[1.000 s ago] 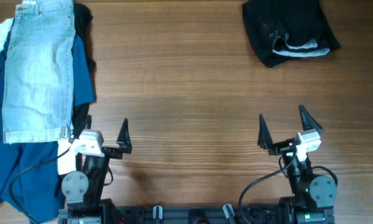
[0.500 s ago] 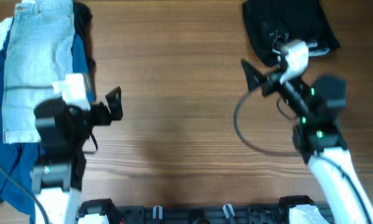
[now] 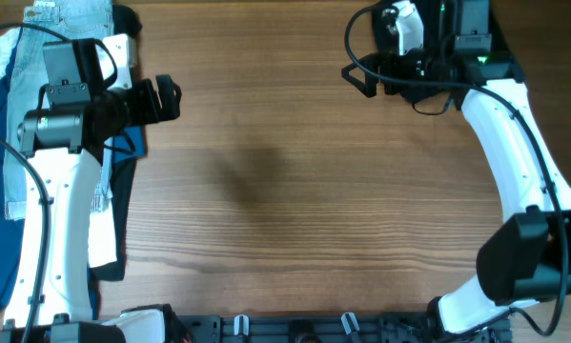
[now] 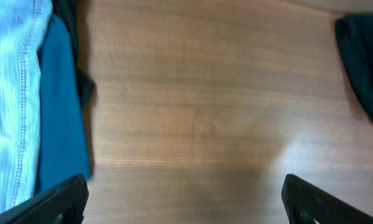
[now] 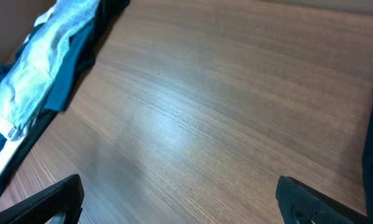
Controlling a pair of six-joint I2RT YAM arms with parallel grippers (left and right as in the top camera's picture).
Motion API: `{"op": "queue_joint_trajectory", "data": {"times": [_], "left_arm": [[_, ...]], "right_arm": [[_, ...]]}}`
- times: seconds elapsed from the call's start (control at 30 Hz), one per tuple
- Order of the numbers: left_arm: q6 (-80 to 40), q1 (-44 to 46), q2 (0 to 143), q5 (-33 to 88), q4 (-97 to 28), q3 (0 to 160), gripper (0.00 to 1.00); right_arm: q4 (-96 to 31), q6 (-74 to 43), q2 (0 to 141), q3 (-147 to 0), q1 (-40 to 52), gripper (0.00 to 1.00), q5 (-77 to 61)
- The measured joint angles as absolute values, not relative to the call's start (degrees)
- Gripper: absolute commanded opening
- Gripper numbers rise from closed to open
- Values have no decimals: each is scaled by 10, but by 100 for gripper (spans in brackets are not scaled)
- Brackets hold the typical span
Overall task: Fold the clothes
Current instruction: 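Reach the left gripper to the light-blue denim on the clothes pile and grasp it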
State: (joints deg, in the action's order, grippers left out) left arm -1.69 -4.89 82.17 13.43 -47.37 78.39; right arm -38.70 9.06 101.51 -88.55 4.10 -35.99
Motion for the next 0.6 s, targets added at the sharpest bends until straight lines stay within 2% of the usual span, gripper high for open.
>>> {"op": "queue_joint_trajectory", "data": {"times": [0.1, 0.27, 0.4, 0.53, 0.6], "left_arm": [[-23, -82, 856, 140, -432, 790, 96], [-42, -235, 991, 133, -386, 791, 89], [-16, -318, 1002, 131, -366, 792, 88], [47, -339, 1017, 119, -357, 792, 82], [71, -330, 1039, 120, -354, 792, 76]], "right_arm": [[-348, 44, 1020, -887, 41, 100, -363], [-347, -2, 1020, -887, 41, 100, -365], [-346, -7, 1020, -887, 41, 100, -365], [-342, -9, 1020, -887, 41, 100, -364], [-340, -9, 1020, -887, 41, 100, -364]]}}
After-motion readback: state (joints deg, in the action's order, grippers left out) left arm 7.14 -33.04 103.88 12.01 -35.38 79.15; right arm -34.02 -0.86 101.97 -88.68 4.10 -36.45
